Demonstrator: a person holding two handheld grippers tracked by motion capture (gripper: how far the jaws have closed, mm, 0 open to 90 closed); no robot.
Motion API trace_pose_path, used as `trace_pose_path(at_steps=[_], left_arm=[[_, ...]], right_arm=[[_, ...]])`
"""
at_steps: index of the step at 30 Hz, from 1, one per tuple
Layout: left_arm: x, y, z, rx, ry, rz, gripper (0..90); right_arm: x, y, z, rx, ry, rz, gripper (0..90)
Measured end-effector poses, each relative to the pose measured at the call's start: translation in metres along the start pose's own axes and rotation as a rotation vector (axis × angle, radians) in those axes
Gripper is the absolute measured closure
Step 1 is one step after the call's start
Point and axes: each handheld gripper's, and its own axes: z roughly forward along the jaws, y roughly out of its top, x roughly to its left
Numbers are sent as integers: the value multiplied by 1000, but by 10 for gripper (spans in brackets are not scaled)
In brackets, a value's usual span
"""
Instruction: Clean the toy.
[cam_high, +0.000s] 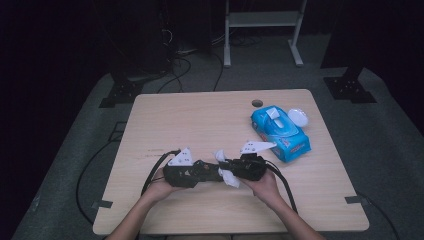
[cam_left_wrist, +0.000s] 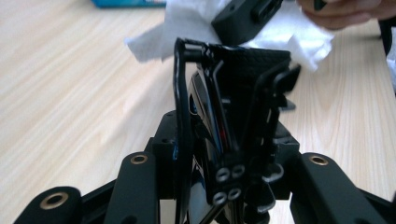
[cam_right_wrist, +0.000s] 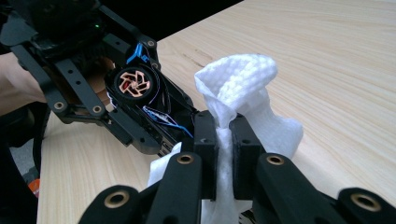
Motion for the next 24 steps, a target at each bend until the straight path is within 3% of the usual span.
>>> trace_pose_path(at_steps=[4, 15, 21, 24], left_arm=[[0, -12, 4, 72, 22, 16, 579], [1, -25, 20, 159, 24, 16, 561], [2, -17, 15, 99, 20, -9, 511], [1, -12, 16, 90, 21, 2, 490]], right_arm=[[6, 0, 6, 14, -1, -30, 831], [11, -2, 16, 46, -30, -78, 831], [9, -3, 18, 54, -43, -75, 830], [9, -1, 18, 60, -40, -75, 806]])
